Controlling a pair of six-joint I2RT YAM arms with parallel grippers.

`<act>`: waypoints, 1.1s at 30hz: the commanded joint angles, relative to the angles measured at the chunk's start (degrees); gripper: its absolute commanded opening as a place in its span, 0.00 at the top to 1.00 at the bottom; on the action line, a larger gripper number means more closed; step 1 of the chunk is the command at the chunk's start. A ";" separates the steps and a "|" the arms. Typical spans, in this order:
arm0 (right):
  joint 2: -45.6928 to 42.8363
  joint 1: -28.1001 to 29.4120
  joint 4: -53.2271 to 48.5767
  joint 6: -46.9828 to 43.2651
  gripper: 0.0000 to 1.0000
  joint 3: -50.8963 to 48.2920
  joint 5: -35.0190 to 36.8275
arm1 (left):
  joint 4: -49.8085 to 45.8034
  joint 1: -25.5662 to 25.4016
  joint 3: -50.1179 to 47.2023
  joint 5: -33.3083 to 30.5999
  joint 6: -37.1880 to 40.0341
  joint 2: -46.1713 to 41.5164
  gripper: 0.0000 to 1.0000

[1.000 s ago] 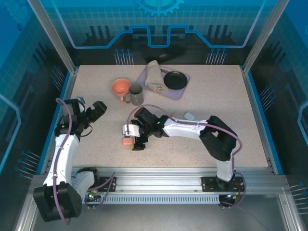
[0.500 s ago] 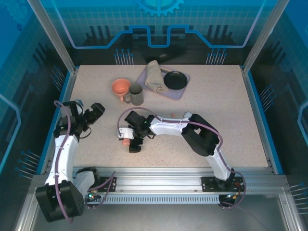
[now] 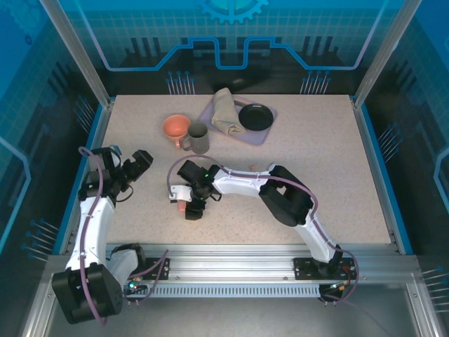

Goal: Insert the wireless bluetooth earbuds into the charging case

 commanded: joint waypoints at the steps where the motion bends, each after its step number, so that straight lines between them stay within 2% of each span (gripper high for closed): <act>1: 2.56 0.56 -2.78 0.84 0.28 2.08 -1.47 | -0.46 0.75 -0.49 1.36 -0.05 -0.20 0.01; 15: 2.28 -0.49 -5.12 0.05 0.47 2.82 -3.37 | -0.80 0.73 -0.27 3.54 0.39 -0.13 0.01; 21: -1.05 -1.46 -2.55 -0.13 0.53 -0.30 -4.49 | -0.79 0.69 -0.02 6.22 1.11 0.71 0.01; 27: -7.58 -3.23 3.66 0.56 0.56 -8.00 -5.68 | 0.60 0.69 0.85 11.88 1.02 3.62 0.01; 33: -17.21 -6.81 11.56 2.18 0.56 -18.90 -6.49 | 5.15 -0.93 0.68 20.65 -0.72 8.98 0.04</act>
